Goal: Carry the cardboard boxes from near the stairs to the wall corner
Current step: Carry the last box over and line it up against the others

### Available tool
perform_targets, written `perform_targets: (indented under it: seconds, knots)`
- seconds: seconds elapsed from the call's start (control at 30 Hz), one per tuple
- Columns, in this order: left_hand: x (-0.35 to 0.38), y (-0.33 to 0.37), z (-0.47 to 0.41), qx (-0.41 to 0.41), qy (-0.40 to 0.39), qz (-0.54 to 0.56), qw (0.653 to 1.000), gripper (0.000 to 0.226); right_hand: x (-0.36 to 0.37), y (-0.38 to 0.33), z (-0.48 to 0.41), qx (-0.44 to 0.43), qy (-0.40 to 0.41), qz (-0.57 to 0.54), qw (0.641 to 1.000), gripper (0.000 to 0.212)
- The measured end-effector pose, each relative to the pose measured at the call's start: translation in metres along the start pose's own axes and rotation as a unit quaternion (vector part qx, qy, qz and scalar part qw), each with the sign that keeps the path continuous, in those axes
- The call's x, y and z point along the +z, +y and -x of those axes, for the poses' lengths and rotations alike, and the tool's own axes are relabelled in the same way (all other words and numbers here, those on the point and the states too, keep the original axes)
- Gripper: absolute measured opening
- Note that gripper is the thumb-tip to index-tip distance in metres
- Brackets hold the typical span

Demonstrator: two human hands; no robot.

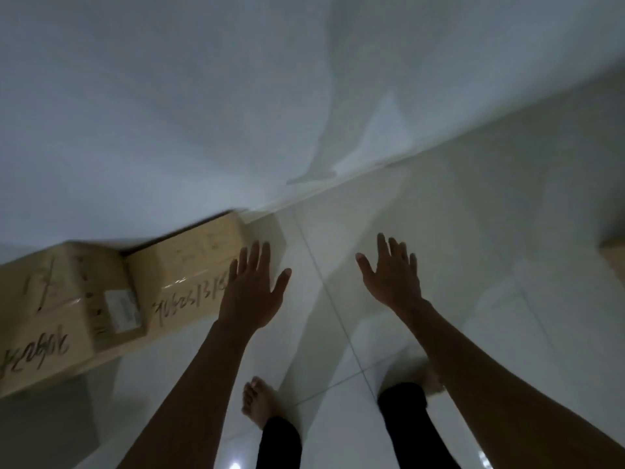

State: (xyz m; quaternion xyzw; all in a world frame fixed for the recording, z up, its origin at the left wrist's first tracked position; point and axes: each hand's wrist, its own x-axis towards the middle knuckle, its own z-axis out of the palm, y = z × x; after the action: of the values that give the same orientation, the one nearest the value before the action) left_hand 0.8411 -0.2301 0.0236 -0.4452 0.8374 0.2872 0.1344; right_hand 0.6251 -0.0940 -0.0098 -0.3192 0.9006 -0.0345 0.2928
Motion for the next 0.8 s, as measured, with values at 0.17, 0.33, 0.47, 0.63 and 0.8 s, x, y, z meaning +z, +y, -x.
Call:
perform_targets:
  seconds: [0.17,0.33,0.47,0.63,0.8]
  knots:
    - [-0.002,0.177,0.004,0.068,-0.094,-0.022,0.993,0.080,-0.110,0.157,0.034,0.101,0.020,-0.035,0.994,0.076]
    - [0.025,0.345,-0.009,0.151,-0.143,-0.085,0.974,0.079,-0.196,0.313,0.066,0.198,0.034,-0.062,0.978,0.076]
    - [0.060,0.477,-0.034,0.230,-0.156,-0.129,0.952,0.076,-0.240,0.428,0.075,0.264,0.066,-0.082,0.959,0.076]
    - [0.108,0.613,-0.062,0.318,-0.157,-0.174,0.919,0.073,-0.266,0.541,0.083,0.322,0.099,-0.103,0.936,0.077]
    - [0.159,0.718,-0.084,0.355,-0.187,-0.208,0.892,0.069,-0.282,0.635,0.077,0.374,0.099,-0.134,0.912,0.078]
